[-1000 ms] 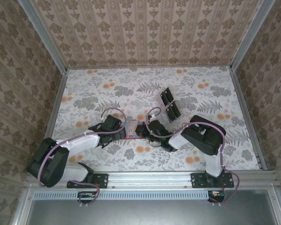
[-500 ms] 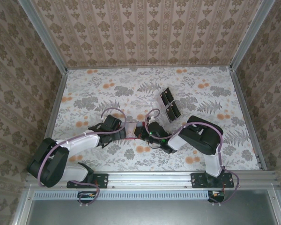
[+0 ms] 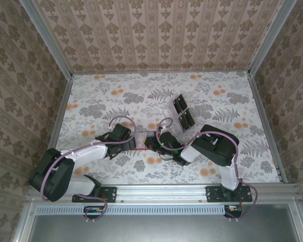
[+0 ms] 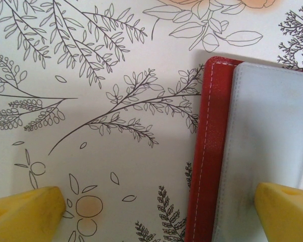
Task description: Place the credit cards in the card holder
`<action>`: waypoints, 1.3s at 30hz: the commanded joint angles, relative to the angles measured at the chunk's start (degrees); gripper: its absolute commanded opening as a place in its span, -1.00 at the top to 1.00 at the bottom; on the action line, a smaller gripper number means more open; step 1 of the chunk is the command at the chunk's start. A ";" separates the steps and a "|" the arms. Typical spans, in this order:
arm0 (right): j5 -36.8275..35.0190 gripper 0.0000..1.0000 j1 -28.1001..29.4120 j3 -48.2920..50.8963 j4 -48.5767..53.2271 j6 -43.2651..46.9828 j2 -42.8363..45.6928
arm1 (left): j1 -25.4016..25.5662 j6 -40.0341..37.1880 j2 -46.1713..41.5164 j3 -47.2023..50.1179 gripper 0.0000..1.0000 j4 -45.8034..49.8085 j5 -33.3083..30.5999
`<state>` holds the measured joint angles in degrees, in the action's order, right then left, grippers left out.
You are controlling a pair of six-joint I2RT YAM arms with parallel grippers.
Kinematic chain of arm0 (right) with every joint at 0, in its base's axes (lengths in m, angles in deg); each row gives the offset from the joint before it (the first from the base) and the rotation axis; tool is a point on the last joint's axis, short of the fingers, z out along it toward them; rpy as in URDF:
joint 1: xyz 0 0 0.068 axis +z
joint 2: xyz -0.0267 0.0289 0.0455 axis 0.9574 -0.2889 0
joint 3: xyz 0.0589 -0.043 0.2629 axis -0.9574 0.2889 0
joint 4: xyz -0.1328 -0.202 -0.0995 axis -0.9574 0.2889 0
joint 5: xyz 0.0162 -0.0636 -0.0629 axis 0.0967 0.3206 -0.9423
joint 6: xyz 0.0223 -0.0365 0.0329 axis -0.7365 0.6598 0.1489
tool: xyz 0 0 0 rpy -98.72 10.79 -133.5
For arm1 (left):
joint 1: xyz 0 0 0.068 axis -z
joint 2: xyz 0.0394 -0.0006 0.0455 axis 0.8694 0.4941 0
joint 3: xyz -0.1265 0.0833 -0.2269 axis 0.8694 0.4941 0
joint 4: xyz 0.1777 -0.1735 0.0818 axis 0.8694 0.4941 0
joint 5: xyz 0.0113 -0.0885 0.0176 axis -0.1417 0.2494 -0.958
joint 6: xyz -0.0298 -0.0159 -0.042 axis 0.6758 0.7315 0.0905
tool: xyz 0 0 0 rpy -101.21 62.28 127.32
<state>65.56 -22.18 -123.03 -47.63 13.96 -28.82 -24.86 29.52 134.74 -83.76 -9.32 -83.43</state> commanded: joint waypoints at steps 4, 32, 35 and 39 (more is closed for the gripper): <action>1.16 1.00 0.80 -2.89 5.34 0.47 -3.14 | -0.90 0.34 1.18 2.33 -0.99 3.95 1.58; 7.56 -0.23 -2.61 -12.70 34.69 11.14 3.54 | -5.47 6.11 -6.29 1.03 -1.00 9.44 -5.66; 7.71 -0.27 -2.84 -15.83 41.77 14.30 4.12 | -5.55 5.83 -4.45 0.80 -0.99 8.24 -4.92; 7.24 -0.27 -2.87 -18.16 47.20 16.94 4.56 | -5.56 5.39 -3.05 0.55 -0.99 7.31 -4.19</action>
<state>73.38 -24.46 -140.32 -12.99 26.59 -25.04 -30.07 34.30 131.02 -82.63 -1.58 -87.72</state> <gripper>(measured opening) 0.638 0.997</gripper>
